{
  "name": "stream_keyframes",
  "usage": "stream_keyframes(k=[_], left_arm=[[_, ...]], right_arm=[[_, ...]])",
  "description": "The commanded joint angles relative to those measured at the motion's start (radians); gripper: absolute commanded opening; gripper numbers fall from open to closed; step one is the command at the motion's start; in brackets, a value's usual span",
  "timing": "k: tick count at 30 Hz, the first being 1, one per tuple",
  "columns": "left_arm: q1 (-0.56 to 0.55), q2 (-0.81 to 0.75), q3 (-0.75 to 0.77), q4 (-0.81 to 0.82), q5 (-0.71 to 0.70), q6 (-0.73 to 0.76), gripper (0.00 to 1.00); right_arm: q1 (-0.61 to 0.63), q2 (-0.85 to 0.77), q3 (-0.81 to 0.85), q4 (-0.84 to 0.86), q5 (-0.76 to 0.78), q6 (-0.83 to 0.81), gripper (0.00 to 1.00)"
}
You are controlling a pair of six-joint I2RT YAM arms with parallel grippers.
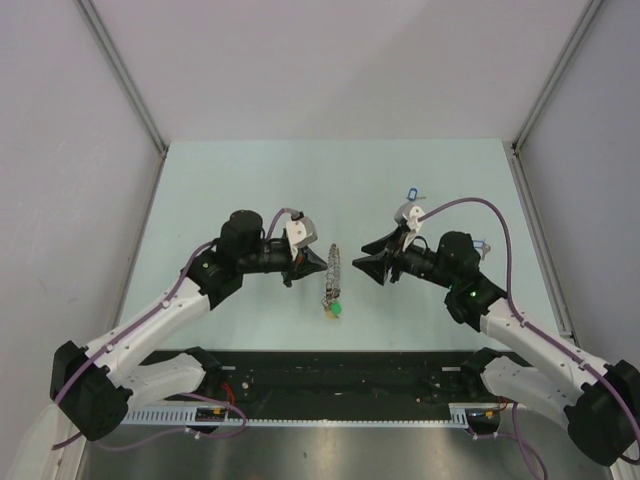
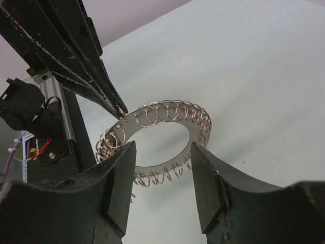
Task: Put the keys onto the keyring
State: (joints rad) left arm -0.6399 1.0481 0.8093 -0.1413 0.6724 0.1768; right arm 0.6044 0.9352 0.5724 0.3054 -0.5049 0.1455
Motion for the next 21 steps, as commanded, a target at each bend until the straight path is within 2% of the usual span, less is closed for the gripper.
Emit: stream_keyframes(k=[1, 10, 14, 16, 21], left_arm=[[0.000, -0.045, 0.060, -0.089, -0.089, 0.101, 0.00], [0.000, -0.178, 0.001, -0.115, -0.155, 0.223, 0.00], [0.000, -0.221, -0.024, -0.096, -0.175, 0.242, 0.00], [0.000, -0.224, -0.025, -0.098, -0.188, 0.247, 0.00], [0.000, -0.214, -0.019, -0.104, -0.234, 0.244, 0.00]], right_arm=[[-0.009, -0.044, 0.046, -0.058, 0.043, -0.003, 0.52], [-0.022, -0.041, 0.124, -0.268, 0.121, -0.015, 0.55], [-0.044, -0.058, 0.150, -0.371, 0.271, -0.006, 0.75], [-0.093, -0.052, 0.174, -0.426, 0.343, 0.021, 0.79], [-0.239, 0.005, 0.219, -0.558, 0.469, 0.092, 0.81]])
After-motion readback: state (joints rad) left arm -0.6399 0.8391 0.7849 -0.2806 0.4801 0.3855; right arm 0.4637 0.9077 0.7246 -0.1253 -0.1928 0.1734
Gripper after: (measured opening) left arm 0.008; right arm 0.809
